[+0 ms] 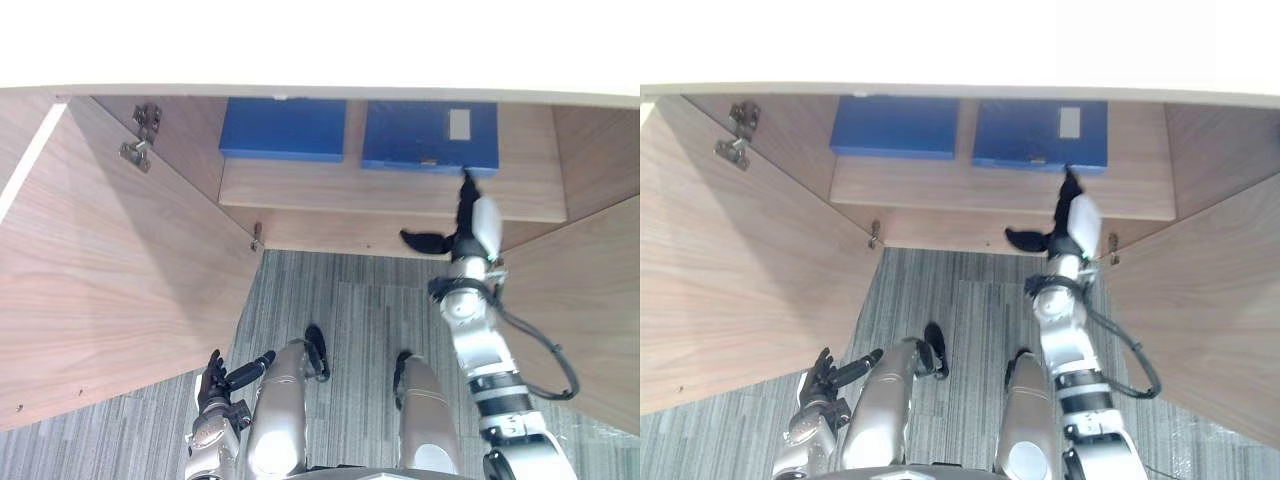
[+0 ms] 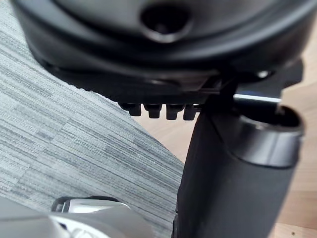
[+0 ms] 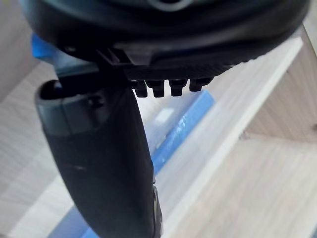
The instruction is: Walk over to the cabinet, pick up the folder, carry it to the office cabinet, place the folder inside the office cabinet, then close the office cabinet door
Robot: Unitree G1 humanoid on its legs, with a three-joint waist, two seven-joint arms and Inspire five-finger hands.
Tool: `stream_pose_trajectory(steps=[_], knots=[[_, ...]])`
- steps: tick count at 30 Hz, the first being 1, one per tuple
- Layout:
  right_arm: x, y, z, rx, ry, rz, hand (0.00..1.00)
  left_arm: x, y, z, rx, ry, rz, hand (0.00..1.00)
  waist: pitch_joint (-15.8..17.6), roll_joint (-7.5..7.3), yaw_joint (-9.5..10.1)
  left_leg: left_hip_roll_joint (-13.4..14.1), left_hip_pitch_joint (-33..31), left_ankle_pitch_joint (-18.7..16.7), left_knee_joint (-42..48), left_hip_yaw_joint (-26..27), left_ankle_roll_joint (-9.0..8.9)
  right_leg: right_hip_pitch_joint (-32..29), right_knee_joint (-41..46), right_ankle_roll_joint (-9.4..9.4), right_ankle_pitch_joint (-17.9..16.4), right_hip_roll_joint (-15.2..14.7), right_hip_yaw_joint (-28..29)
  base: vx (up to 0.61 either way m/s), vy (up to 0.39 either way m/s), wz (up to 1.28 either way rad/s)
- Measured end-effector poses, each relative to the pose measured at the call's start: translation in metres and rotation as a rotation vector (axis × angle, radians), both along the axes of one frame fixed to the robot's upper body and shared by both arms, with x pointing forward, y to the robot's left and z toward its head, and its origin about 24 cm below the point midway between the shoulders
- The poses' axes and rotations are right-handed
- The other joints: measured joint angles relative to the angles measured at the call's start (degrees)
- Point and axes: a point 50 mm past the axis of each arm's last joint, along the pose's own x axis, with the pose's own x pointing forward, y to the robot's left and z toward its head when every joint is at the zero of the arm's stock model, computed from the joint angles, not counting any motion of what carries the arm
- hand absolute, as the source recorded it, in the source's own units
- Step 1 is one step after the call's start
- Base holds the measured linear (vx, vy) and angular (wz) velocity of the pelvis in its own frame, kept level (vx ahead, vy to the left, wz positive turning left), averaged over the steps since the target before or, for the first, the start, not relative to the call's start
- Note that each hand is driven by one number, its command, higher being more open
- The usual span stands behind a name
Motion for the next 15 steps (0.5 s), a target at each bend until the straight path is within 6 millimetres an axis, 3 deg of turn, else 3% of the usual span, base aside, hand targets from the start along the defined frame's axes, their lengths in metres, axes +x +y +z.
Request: stream_pose_trajectory(steps=[4,6,7,8,10,12,15], knots=[[-0.032,0.031,-0.064,0.070,0.231,0.121,1.00,-0.010,-0.001,-0.009,0.010,0.061,-0.016,1.00,-3.94,-2.19,-0.46,-0.40,6.17,3.67,-9.40,-0.98,-1.95,6.96,-9.02,-1.34,2.68,1.13,-2.67,0.12,-0.094,0.13],[-0.063,0.039,-0.117,0.121,0.456,0.153,1.00,-0.021,-0.003,-0.019,-0.007,0.127,-0.013,1.00,-8.24,-3.37,-1.73,-1.21,9.17,6.99,-16.32,-3.02,-3.05,11.48,-16.24,-1.93,4.99,1.81,-5.79,0.20,-0.107,0.42],[-0.072,0.038,-0.131,0.144,0.524,0.150,1.00,-0.023,-0.002,-0.021,-0.004,0.143,-0.015,1.00,-9.13,-3.67,-1.81,-1.20,10.03,7.58,-17.64,-3.22,-3.36,12.57,-17.92,-2.00,5.61,2.15,-6.24,0.21,-0.103,0.29],[-0.096,0.033,-0.161,0.239,0.682,0.104,1.00,-0.029,-0.002,-0.024,-0.013,0.168,0.008,1.00,-10.77,-3.69,-1.71,-0.99,11.92,8.34,-19.89,-3.70,-3.83,15.63,-21.72,-2.20,6.94,2.90,-7.22,0.13,-0.050,0.13],[-0.121,0.025,-0.184,0.371,0.801,0.002,1.00,-0.033,-0.003,-0.027,-0.028,0.182,0.039,1.00,-11.45,-3.38,-1.66,-0.60,13.26,8.24,-19.85,-3.91,-4.03,18.08,-24.02,-2.27,7.68,3.50,-7.44,0.11,-0.051,0.04],[-0.147,0.016,-0.203,0.547,0.885,-0.150,1.00,-0.036,-0.007,-0.030,-0.053,0.196,0.077,1.00,-11.99,-2.71,-1.60,0.10,13.51,7.21,-17.18,-5.20,-5.51,19.75,-25.37,-2.43,8.37,4.28,-7.09,0.04,-0.029,-0.21],[-0.163,0.002,-0.214,0.751,0.884,-0.328,1.00,-0.040,-0.014,-0.034,-0.052,0.238,0.070,1.00,-13.76,-1.23,-1.52,0.55,13.41,4.58,-12.35,-13.65,-8.24,21.48,-27.17,-2.78,9.81,6.18,-4.91,-0.02,-0.015,-0.45]])
